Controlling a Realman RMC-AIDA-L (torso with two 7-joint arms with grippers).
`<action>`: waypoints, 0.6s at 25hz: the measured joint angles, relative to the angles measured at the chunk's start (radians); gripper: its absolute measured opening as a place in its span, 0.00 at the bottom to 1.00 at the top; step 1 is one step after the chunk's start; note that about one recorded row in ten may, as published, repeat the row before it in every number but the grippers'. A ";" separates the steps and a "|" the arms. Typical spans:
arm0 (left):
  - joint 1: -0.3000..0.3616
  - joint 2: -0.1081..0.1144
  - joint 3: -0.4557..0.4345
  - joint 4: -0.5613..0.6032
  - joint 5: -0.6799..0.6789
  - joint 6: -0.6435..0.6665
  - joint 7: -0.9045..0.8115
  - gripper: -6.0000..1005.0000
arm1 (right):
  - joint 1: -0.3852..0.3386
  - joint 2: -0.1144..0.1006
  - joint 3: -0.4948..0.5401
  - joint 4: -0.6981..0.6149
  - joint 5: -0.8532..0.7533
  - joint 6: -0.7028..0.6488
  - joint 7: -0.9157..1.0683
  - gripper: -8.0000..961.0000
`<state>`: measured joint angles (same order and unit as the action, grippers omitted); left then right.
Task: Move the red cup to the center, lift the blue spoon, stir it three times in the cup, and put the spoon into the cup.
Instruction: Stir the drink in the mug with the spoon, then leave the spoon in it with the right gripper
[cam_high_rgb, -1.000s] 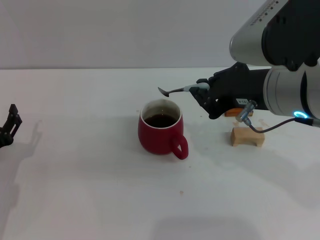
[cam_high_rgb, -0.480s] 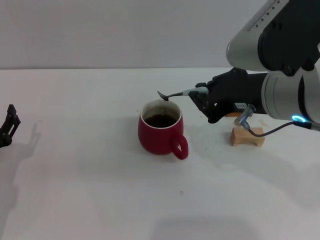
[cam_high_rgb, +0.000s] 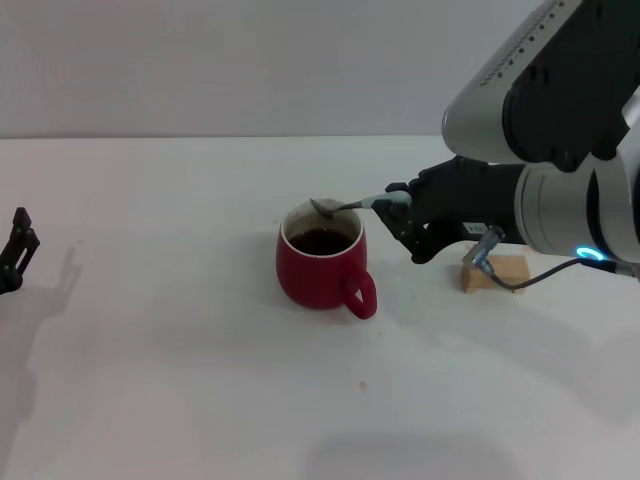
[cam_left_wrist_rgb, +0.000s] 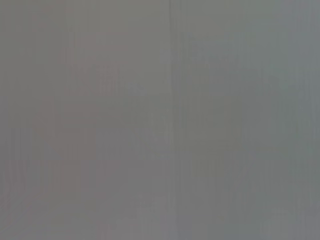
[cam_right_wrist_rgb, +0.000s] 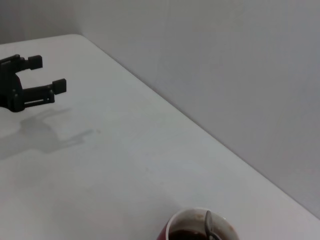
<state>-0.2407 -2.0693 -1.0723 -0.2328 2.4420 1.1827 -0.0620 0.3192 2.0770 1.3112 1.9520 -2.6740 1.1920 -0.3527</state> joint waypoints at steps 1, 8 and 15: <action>0.000 0.000 0.000 0.000 0.000 0.000 0.000 0.85 | 0.000 0.000 0.000 -0.004 0.000 0.000 0.000 0.15; 0.000 0.000 0.000 0.000 0.000 0.000 -0.001 0.85 | 0.006 0.000 0.001 -0.050 0.000 -0.003 0.007 0.15; 0.000 -0.002 0.000 0.001 0.000 -0.002 -0.001 0.85 | 0.040 0.000 0.004 -0.100 0.003 -0.008 0.011 0.15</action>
<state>-0.2409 -2.0708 -1.0722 -0.2316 2.4420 1.1806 -0.0629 0.3590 2.0770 1.3149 1.8517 -2.6715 1.1841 -0.3415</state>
